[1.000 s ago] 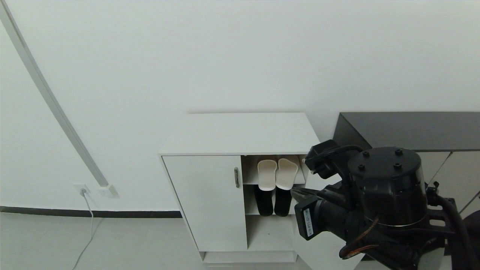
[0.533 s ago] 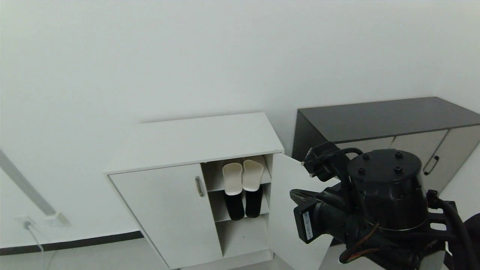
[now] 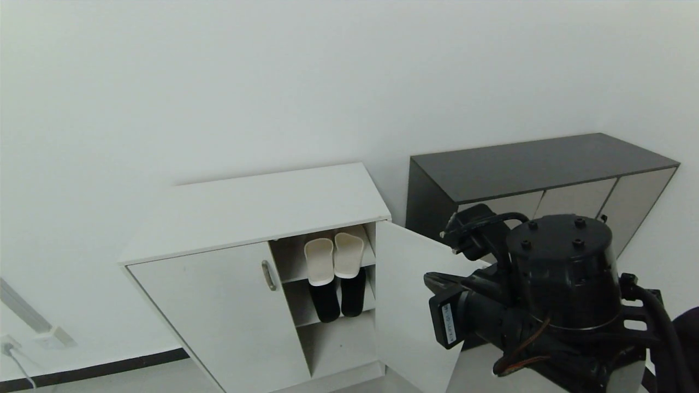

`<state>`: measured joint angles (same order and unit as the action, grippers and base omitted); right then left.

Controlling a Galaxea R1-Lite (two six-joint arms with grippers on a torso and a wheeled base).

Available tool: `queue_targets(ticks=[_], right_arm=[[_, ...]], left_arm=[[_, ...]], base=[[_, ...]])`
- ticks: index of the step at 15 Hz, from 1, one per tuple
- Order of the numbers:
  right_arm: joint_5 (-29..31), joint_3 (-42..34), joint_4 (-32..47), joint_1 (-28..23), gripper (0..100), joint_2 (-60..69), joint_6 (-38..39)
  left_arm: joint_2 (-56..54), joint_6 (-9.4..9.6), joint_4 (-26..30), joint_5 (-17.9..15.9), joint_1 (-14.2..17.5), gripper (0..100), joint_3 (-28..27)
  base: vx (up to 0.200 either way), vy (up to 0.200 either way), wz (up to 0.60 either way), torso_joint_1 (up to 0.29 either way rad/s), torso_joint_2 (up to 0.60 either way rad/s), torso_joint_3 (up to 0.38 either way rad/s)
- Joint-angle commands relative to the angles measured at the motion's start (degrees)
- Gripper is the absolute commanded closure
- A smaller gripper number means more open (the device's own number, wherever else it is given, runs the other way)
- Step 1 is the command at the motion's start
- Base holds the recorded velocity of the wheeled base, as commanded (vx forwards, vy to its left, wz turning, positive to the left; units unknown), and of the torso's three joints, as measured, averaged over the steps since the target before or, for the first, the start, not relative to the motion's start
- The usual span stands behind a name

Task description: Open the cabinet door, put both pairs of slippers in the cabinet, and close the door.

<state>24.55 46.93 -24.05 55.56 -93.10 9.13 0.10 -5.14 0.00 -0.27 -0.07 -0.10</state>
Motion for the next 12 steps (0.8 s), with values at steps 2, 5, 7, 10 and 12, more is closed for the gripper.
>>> queue_targets(ticks=[2,5,7,10,12], right_arm=[[-0.03,0.0,-0.03,0.16,100,-0.15,-0.08],[0.15,0.0,-1.0,-1.25,100,-0.24,-2.63],[-0.47,2.46,-3.28,-8.02,100,-2.35,-2.8],[-8.73,9.05,-2.67,-20.94,100,-6.83,-2.8],[-9.79,13.97,-1.88,-26.3,100,-11.84,-2.63]], left_arm=[[0.08,-0.04,0.0,0.0,-0.01,100,0.01],[0.08,-0.04,0.0,0.0,-0.01,100,0.01],[0.08,0.05,0.0,0.0,-0.01,100,0.01],[0.08,0.05,0.0,-0.08,-0.01,100,0.01],[0.08,0.13,0.0,-0.08,-0.1,100,0.01]], base=[[-0.2,0.0,0.0,0.019,0.01,-0.007],[-0.133,0.0,0.0,-0.01,-0.01,0.002],[0.0,0.0,0.0,0.0,0.0,0.0],[0.0,0.0,0.0,0.0,0.0,0.0],[0.0,0.0,0.0,0.0,0.0,0.0]])
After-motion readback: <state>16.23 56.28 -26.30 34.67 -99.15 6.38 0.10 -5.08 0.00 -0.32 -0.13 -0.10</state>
